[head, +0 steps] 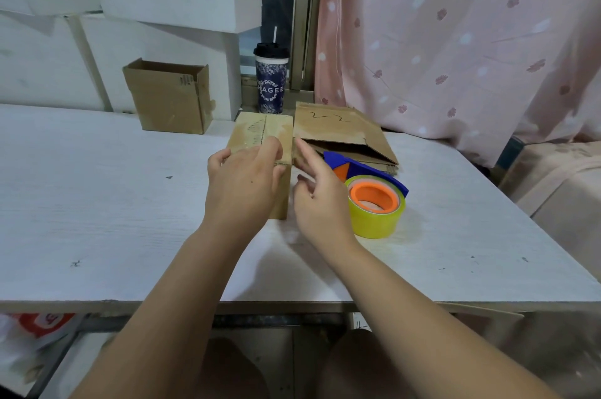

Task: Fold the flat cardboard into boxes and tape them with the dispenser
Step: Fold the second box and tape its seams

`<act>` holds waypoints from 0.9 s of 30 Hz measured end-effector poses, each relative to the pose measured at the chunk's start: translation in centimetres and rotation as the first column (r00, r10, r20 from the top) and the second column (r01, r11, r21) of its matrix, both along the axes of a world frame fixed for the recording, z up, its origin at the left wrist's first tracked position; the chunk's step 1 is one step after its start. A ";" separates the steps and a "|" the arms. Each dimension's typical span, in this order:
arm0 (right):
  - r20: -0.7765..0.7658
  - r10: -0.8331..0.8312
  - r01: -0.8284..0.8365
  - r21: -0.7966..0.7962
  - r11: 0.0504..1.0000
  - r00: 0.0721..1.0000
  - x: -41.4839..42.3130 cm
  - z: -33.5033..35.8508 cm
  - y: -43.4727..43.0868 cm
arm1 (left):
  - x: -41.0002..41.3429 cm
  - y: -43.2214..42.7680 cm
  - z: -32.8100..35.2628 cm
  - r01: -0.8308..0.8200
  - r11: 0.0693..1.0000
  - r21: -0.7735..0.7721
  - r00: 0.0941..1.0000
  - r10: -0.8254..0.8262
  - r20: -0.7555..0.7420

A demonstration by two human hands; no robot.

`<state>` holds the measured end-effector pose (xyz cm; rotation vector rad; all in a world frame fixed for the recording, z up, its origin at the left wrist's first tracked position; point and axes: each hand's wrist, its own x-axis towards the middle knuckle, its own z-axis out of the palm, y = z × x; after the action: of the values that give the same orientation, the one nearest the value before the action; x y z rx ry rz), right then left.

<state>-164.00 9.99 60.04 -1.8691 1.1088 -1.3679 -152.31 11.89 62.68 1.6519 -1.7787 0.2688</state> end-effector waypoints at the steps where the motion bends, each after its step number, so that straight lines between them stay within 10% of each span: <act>1: -0.011 0.004 -0.004 0.012 1.000 1.000 0.2 -0.4 0.3 | 0.0 0.0 -0.1 -0.003 1.000 -0.006 1.000 0.003 -0.005; 10: 0.060 -0.027 0.022 0.077 0.997 0.998 0.8 -2.7 1.8 | -0.1 0.0 -0.3 0.036 0.998 -0.057 0.996 -0.040 -0.080; 18: -0.166 0.017 -0.051 -0.203 0.978 0.986 0.0 -0.6 -0.3 | 1.8 0.7 -1.0 0.231 0.961 -0.153 0.973 -0.231 0.017; 27: -0.186 -0.045 -0.007 -0.268 0.963 0.982 0.2 -1.7 -0.7 | 4.1 0.7 -3.5 0.004 0.891 -0.454 0.996 -0.045 -0.081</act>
<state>-163.81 9.34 58.33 -2.2288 1.0775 -1.4325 -148.26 12.58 59.16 1.2828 -1.5230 0.5463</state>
